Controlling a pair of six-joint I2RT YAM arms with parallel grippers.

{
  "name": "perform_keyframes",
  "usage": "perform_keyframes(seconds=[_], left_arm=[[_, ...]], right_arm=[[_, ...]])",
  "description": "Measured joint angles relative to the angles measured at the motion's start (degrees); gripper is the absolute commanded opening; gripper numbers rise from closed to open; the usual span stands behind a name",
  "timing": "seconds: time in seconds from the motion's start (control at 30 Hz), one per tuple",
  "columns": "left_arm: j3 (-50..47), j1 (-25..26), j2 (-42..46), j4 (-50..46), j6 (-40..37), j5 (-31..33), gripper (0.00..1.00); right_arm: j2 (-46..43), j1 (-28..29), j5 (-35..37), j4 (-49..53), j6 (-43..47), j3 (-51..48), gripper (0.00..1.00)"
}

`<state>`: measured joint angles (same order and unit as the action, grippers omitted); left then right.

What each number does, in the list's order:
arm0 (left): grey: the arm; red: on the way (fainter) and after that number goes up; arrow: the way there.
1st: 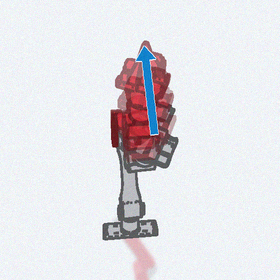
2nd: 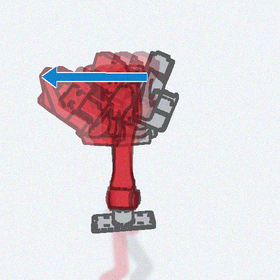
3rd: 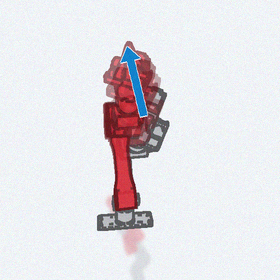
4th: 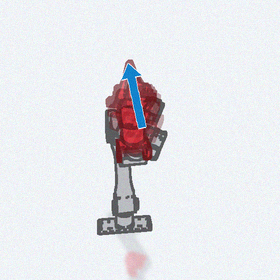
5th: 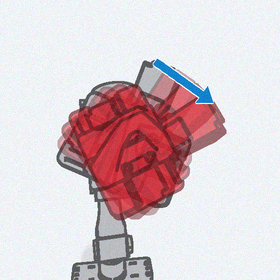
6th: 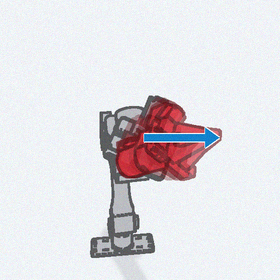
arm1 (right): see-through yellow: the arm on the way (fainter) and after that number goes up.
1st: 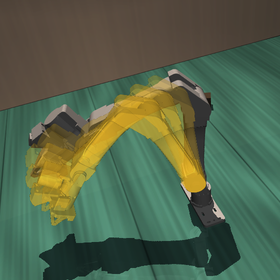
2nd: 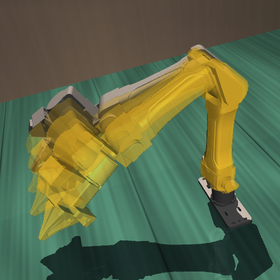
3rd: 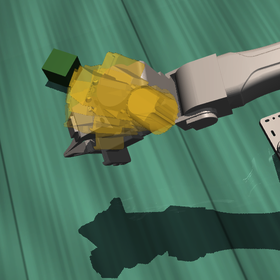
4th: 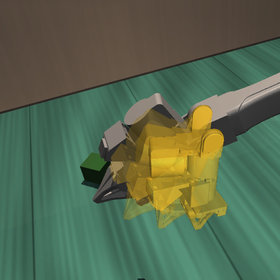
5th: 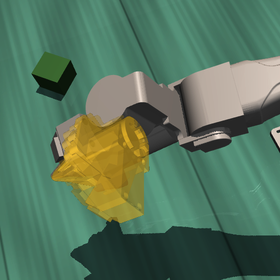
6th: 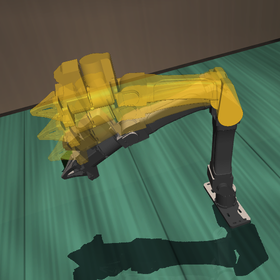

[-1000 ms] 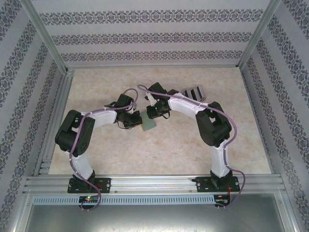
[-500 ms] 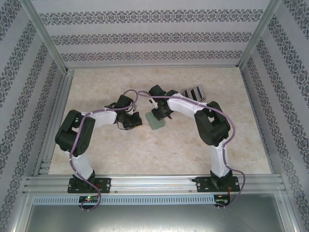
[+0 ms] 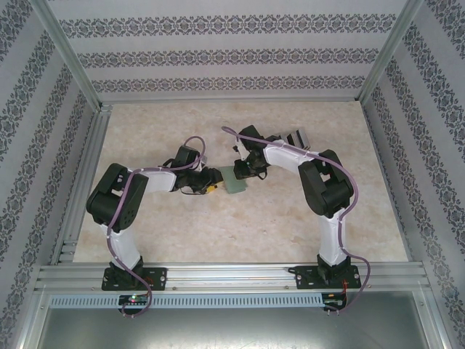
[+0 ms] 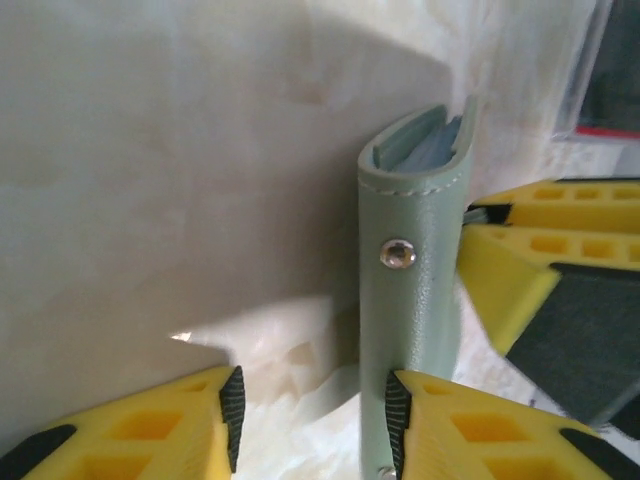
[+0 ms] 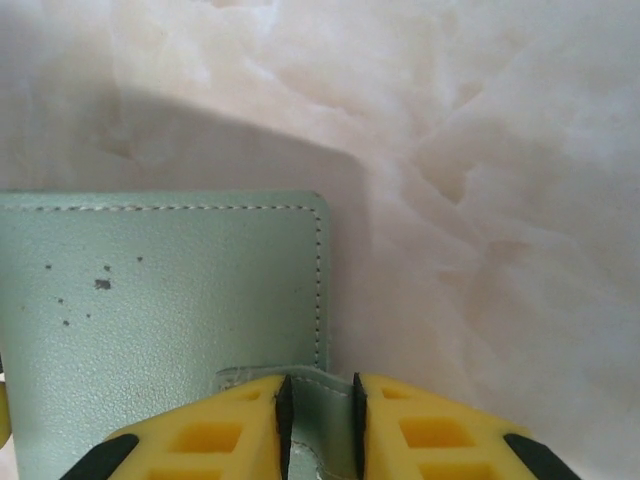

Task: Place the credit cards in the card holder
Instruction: Turn over the card holder at the center of the table.

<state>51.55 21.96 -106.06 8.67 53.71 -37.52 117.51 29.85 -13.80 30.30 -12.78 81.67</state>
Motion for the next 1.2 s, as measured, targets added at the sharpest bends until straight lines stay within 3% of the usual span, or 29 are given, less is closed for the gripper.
perform_keyframes(seconds=[0.37, 0.73, 0.8, 1.03, 1.2], left_arm=[[0.0, -0.1, -2.0, 7.7, 6.7, -0.7, 0.45], [0.1, 1.2, -1.6, 9.8, 6.7, 1.4, 0.45], [0.3, 1.3, -1.6, 9.7, 6.6, 1.4, 0.41], [1.4, 1.5, -2.1, 8.4, 5.9, 1.9, 0.11], [6.3, 1.7, -1.6, -1.0, 0.6, 3.8, 0.07]], right_arm=[[-0.4, -1.2, -2.0, -2.9, -2.6, -2.0, 0.26], [-0.6, -1.4, -8.1, -7.4, -5.4, -4.4, 0.26], [-0.6, -1.8, -9.2, -8.2, -6.2, -5.0, 0.26], [-0.7, -3.6, -13.9, -11.5, -9.6, -7.1, 0.28], [-1.3, -4.3, -15.1, -13.1, -10.9, -8.3, 0.35]])
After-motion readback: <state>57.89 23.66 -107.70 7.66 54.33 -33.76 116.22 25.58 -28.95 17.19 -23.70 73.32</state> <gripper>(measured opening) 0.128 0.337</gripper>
